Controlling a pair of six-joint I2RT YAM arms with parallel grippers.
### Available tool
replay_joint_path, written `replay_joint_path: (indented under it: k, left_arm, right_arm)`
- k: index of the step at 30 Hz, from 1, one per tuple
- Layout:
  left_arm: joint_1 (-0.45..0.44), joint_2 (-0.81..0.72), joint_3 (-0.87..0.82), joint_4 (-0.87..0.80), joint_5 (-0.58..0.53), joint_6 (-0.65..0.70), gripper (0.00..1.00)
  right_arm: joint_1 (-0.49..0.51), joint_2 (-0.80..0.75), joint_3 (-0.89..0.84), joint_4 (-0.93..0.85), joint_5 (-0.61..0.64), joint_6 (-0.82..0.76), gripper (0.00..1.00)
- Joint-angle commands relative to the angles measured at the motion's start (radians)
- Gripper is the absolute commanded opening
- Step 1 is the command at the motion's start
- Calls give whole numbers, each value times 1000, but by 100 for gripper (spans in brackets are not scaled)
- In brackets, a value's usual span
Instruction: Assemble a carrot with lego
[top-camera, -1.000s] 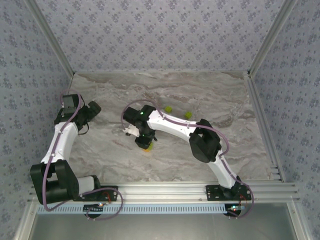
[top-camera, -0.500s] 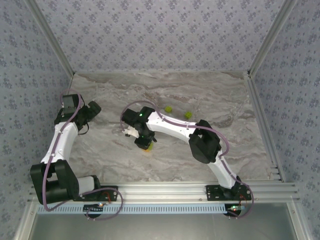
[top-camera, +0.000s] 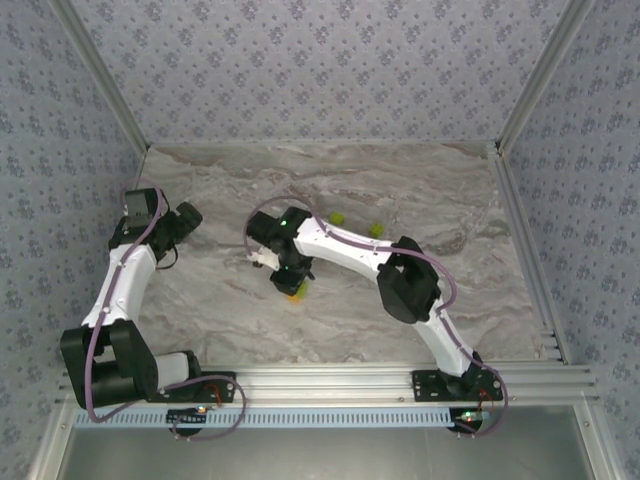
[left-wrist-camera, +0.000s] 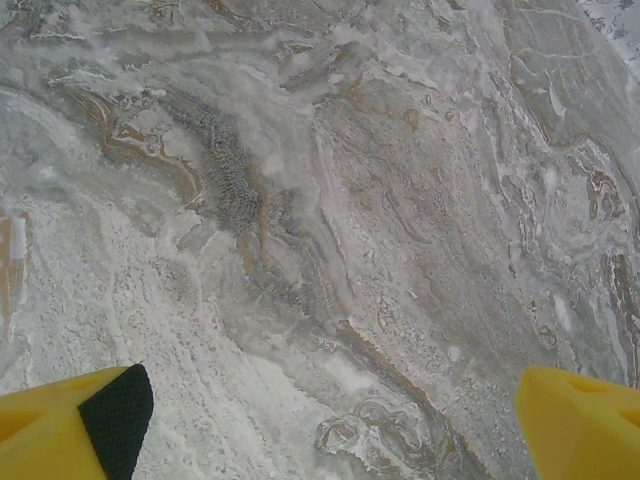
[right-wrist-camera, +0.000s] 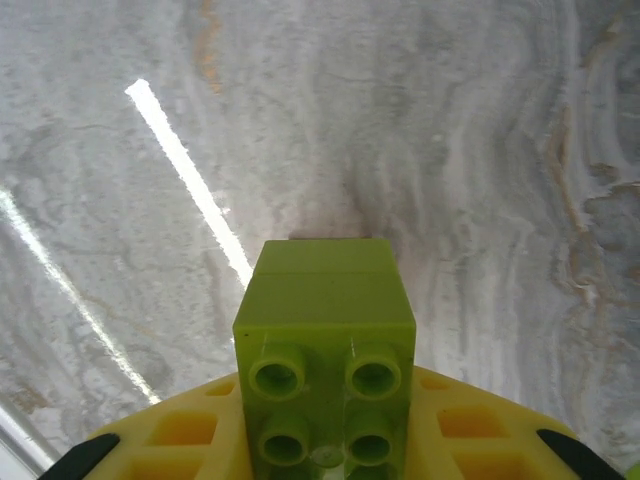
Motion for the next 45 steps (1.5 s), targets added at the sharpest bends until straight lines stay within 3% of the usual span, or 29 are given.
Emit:
replay_joint_path:
  k: [1,6,21,37,45]
  left_arm:
    - [7,-6,28,-14,-4,0,95]
    - [6,-6,29,-15,-4,-2,95]
    - [7,1,31,-13,-2,-1,95]
    - [6,-4,35,-20,-3,0,95]
    - [7,-7,34,-21,-1,-2,95]
  right_arm:
    - [-56,56,77,-86,52,78,31]
    - [-91,51,130,-102,57,134,31]
    - [-105,45,-17,-33,38,135,33]
    - [-158,-84,-34,6,-13,133,69]
    - [-185,-269,-125,11,-6,148,74]
